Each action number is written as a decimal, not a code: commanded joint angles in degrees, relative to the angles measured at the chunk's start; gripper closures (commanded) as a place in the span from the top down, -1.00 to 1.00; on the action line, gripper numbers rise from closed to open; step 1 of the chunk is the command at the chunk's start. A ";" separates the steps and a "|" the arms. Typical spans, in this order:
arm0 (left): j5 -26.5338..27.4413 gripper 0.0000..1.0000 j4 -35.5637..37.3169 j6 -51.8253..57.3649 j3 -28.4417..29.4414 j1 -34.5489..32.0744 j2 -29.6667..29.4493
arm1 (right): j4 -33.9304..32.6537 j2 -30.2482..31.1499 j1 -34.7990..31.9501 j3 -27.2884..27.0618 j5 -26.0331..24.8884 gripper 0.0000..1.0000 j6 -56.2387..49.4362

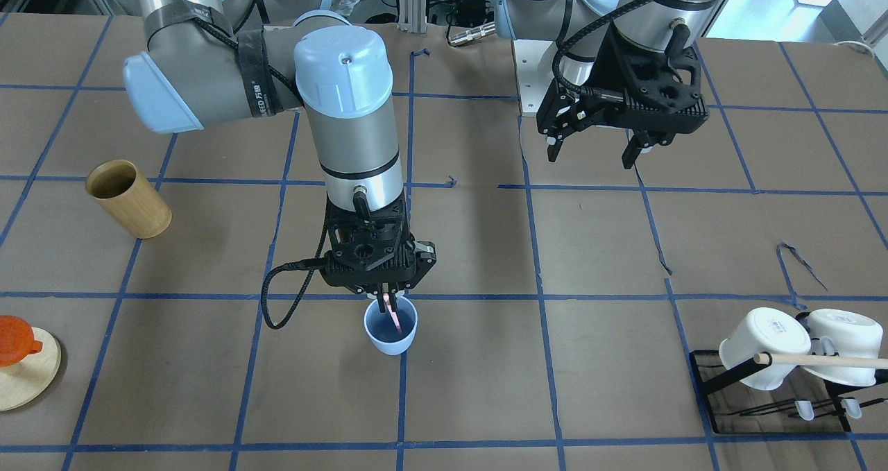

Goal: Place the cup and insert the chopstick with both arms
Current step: 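Lower the chopstick into the blue cup and open the right gripper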

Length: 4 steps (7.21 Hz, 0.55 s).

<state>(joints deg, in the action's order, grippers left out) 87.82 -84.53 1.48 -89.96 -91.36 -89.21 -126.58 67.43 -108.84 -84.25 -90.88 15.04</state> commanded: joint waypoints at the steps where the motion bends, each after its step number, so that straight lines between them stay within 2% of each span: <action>1: -0.10 1.00 -0.02 0.01 0.05 0.13 0.26 | -0.86 0.07 -0.15 -0.31 -1.13 0.36 -0.19; 2: -0.02 1.00 0.06 0.01 -0.04 -0.22 -0.35 | -0.60 0.33 0.46 0.57 -1.40 0.94 0.33; 4: 0.42 1.00 -0.02 0.10 0.04 0.22 0.61 | 7.18 4.18 2.12 3.90 -0.44 1.00 0.25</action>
<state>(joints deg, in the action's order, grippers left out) 87.85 -84.53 1.51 -89.97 -91.39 -89.01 -124.26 69.51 -107.89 -82.37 -91.90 15.26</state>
